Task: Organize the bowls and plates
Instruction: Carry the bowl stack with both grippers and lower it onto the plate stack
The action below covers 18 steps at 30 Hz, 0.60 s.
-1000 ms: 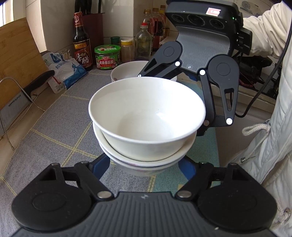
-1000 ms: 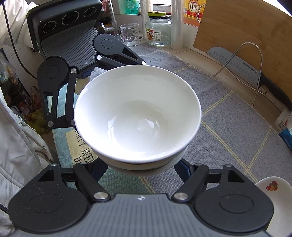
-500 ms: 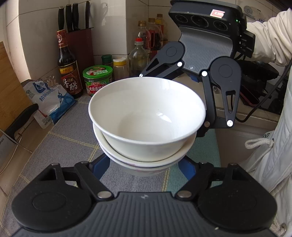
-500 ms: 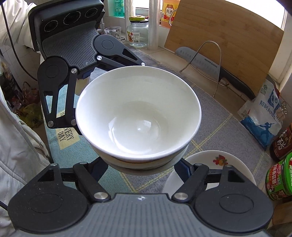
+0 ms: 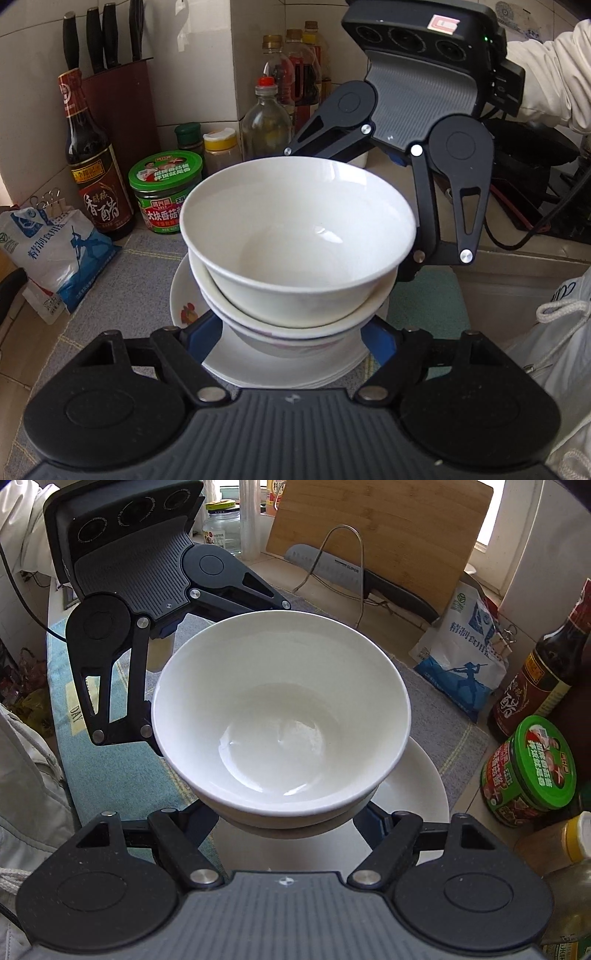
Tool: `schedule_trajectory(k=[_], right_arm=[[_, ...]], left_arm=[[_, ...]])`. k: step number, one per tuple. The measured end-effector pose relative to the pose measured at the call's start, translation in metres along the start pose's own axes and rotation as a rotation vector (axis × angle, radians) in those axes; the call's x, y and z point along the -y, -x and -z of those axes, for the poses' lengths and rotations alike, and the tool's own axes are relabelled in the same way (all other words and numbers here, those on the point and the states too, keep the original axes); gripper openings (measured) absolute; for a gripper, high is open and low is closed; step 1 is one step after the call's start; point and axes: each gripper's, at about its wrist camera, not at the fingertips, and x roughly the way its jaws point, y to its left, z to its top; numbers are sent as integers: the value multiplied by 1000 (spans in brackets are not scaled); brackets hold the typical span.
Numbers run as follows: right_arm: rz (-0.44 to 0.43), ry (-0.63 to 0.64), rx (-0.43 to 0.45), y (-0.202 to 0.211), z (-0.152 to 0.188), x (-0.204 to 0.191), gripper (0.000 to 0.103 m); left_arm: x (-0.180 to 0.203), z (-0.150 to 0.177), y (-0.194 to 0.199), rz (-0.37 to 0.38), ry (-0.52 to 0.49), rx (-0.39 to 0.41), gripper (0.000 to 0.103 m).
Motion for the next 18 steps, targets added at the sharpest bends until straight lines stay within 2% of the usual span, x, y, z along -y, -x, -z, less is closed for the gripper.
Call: schedule_trajectory(k=[9,18], right_arm=[[11,-17,-17,-3,18,19,83],[4,-26,-25,-7,22,26,83]], left_arm=[[-4,-8,-25,-5,5,-18,82],[-11,-8,-37,-4,39,-32,82]])
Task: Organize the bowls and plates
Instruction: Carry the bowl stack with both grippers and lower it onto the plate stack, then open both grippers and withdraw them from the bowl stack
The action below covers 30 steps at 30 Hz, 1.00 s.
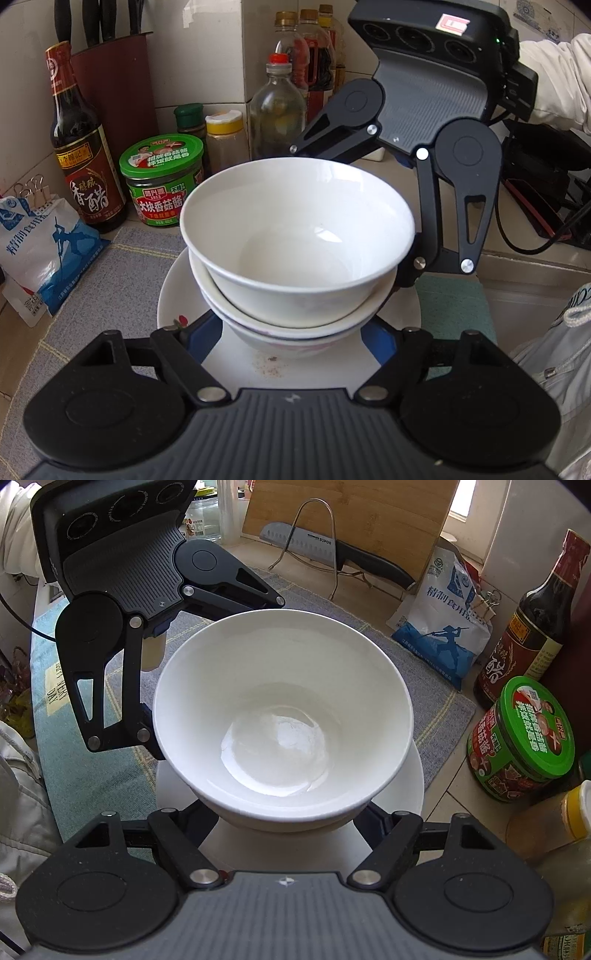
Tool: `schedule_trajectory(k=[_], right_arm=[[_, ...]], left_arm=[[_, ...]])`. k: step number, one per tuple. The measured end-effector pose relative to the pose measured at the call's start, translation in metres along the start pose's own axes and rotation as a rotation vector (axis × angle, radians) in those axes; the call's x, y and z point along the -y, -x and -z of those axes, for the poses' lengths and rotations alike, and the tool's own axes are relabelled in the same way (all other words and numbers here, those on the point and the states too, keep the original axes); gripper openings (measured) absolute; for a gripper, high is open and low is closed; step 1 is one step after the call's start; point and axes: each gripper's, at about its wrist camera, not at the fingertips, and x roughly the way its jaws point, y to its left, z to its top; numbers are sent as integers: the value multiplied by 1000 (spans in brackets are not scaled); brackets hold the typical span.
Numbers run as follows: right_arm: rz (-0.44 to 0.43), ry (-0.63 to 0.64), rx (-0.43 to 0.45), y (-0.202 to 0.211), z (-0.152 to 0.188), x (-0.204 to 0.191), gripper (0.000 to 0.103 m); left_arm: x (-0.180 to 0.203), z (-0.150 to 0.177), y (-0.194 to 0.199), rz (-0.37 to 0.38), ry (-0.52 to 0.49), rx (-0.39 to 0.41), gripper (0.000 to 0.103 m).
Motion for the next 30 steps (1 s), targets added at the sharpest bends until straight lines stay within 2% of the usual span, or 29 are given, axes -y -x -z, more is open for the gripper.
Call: schedule_trajectory(k=[7,16,19,21,26,30], right_arm=[[7,1,-4,-4,0,1,83],[16,0,-8,-3,-1,-2,85],[2,-10,-1,-3,-1,-2,96],[19,-2,3,-2,-1,-3,99],[54,-9,4,5,1,-8,100],[122,-46,18,22,1,-19,102]], left_arm=[[-6,2,-4,19,28,-6,82],[-3,2,-3,5,2,-4,82],[-2,2,0,-18,-2,7,91],[-2,2,5,-36,3,26,95],[3,10,21,-107,25,41,96],[17,18,46,-188,11,112,98]])
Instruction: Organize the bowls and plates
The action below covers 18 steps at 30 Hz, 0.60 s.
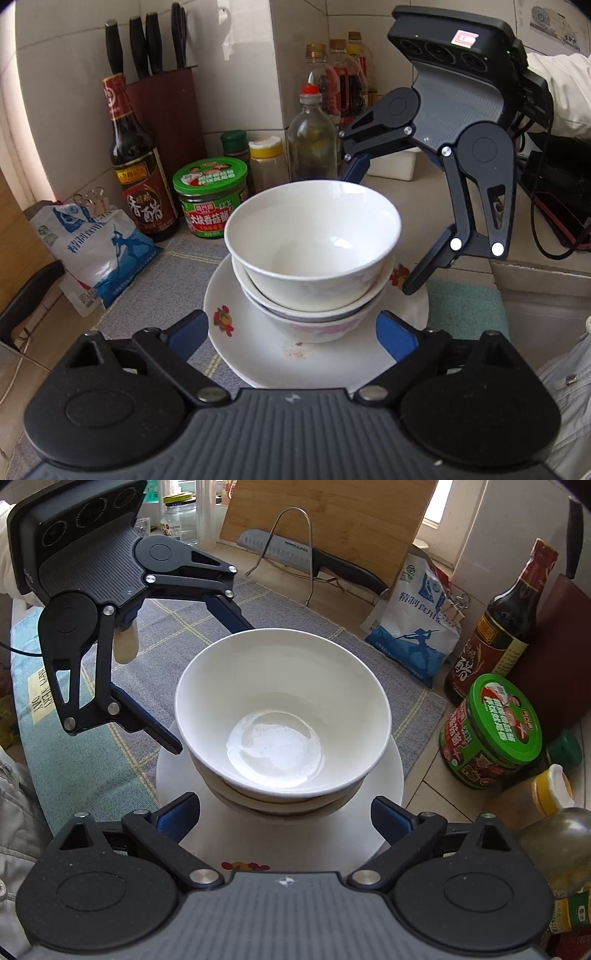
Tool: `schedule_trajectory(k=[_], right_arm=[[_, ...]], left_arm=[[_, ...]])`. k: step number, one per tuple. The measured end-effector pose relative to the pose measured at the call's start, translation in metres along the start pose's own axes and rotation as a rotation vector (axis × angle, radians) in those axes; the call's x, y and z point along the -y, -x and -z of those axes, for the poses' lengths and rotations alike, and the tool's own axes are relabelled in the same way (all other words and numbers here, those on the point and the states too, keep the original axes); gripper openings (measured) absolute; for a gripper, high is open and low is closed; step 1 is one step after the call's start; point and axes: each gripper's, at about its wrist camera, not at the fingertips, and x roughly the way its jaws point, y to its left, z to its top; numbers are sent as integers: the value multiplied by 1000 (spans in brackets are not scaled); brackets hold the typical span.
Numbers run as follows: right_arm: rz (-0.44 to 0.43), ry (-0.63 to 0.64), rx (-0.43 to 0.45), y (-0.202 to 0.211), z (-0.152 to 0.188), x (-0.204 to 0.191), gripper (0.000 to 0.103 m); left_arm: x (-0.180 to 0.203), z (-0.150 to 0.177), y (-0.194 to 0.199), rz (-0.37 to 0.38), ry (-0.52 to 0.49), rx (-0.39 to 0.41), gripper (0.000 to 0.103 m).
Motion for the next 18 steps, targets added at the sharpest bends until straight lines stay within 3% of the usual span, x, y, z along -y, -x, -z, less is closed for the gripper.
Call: schedule_trajectory(k=[5,8,10,14,18], right_arm=[[170,-109,9,27,-8,-27,103],[306,-294,25,42,-14,-45,103],[378,-448,42,51,-15,-55,103],[528,-703,99,64,-14,-85,103],[620,-848,143,69,-11,-114,103]], left_arm=[[11,1,43,-110,22,138,102],[18,-2,61,-217,74,130,102],[20,-5,68,-282,142,82,102],[17,-6,82,-278,315,18,102],[20,-6,93,-327,373,-6,102]])
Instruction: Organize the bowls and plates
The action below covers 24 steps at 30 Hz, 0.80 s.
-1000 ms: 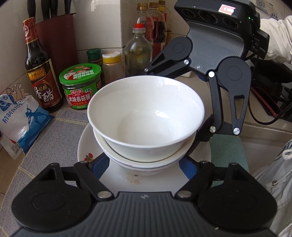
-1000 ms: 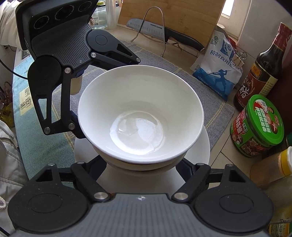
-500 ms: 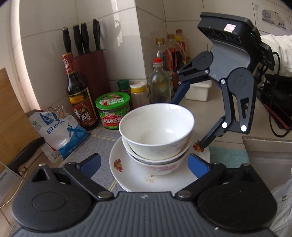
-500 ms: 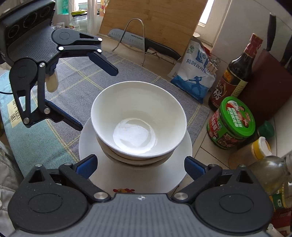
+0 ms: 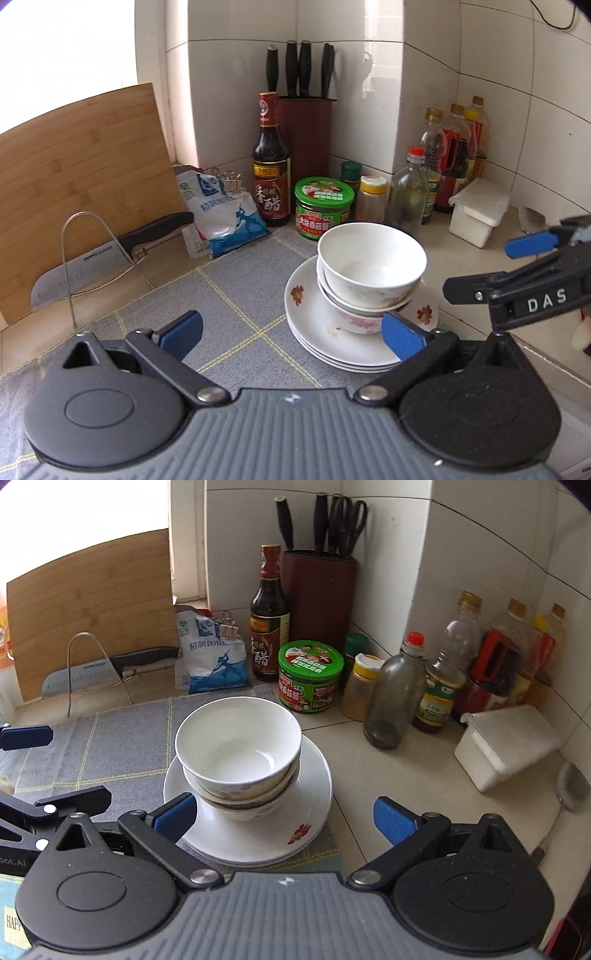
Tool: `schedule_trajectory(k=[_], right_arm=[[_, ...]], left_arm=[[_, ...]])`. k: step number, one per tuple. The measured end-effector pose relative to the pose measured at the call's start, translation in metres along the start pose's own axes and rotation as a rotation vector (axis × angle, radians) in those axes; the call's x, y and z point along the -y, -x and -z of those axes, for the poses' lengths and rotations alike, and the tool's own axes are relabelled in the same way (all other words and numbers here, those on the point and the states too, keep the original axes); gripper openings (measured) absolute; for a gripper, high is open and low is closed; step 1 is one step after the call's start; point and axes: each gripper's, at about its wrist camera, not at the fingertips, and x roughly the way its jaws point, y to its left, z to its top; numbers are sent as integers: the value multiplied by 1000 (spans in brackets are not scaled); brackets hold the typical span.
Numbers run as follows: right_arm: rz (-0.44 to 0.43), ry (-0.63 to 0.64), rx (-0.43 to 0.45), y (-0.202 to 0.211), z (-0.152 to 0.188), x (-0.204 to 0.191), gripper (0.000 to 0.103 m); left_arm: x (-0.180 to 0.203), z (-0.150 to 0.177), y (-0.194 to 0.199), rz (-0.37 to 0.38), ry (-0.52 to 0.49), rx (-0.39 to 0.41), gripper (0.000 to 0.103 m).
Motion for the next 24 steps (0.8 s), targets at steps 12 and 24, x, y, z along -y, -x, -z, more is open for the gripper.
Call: schedule_trajectory(k=[12,24], right_arm=[[51,-93,46,26,20,-16,103],[58,-88,56,30,18,-22,103]], left_arm=[[-4,3,17,-28,50,-16,102],[-7,2,20,-79,69,-25,102]])
